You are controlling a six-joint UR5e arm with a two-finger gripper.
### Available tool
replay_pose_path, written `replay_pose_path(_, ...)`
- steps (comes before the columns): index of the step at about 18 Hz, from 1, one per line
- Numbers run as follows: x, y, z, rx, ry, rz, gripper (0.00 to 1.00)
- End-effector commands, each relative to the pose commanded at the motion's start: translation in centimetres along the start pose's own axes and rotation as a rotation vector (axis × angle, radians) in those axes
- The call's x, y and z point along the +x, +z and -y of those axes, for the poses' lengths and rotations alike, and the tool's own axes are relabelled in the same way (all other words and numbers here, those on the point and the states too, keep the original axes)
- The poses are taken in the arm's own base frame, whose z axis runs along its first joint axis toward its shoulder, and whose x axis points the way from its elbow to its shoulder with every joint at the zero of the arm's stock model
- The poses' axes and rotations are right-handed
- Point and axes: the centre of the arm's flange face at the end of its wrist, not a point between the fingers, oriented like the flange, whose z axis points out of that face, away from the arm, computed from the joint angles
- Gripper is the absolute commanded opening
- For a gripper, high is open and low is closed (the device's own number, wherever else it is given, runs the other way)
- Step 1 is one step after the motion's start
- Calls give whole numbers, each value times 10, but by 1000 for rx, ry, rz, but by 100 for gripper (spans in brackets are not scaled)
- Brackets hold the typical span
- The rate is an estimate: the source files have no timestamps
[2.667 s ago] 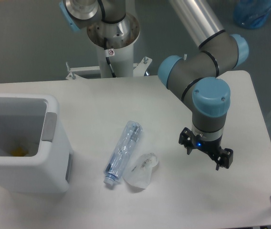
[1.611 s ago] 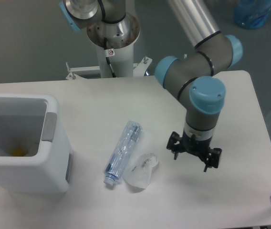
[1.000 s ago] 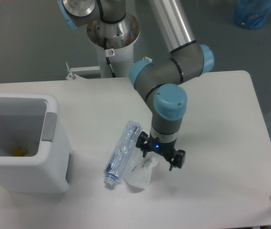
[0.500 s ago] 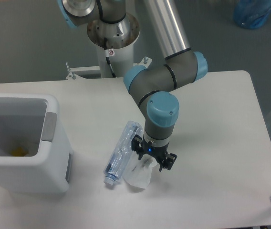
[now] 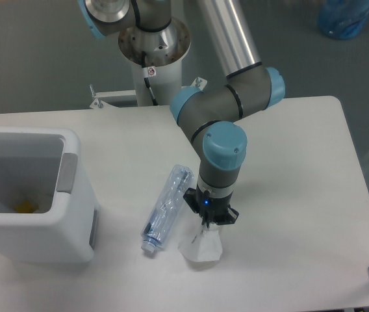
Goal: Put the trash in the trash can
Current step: 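Lower the gripper onto the crumpled clear plastic bag and grasp it, then carry the bag over the white trash bin and release it inside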
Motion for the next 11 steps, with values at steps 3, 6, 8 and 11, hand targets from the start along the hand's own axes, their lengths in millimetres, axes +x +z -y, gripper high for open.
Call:
replay_pose_path(3, -1, -35, 1, 128, -25, -22, 0)
replay_pose_path(6, 7, -74, 14, 245, -75, -36, 0)
replay_pose_path(8, 13, -95, 23, 320, -122, -62, 0)
replay_pose_path(11, 25, -135, 39, 458, -197, -129, 0)
